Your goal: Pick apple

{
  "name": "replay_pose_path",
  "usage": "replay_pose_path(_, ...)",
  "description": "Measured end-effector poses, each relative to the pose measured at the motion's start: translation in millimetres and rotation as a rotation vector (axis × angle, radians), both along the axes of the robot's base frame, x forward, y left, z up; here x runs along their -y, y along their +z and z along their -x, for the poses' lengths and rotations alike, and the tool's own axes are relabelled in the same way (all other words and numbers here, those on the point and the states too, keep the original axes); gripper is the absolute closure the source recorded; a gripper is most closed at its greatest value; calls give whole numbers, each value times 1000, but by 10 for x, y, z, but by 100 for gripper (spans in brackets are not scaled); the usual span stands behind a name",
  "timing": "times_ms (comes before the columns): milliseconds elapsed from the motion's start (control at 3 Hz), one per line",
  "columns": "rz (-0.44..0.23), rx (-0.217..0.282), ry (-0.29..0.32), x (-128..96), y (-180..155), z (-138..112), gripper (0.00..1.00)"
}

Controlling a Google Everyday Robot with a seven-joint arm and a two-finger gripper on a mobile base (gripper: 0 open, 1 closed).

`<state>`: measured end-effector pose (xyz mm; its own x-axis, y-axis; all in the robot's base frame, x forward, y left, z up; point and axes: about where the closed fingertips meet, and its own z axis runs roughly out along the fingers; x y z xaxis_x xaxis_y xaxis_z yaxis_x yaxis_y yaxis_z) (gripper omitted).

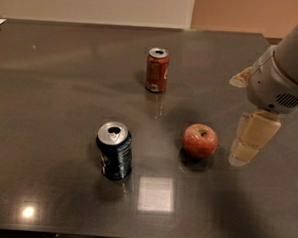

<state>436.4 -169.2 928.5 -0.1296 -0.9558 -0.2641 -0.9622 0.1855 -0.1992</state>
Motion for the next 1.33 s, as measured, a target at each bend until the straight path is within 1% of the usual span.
replay_pose_path(333,-9,-18,3,-104,-205,-51,0)
replay_pose_path(667,-10,-40,3,-183,-424,-48,0)
replay_pose_path(1333,-7,-95,23,-341,-819,48,0)
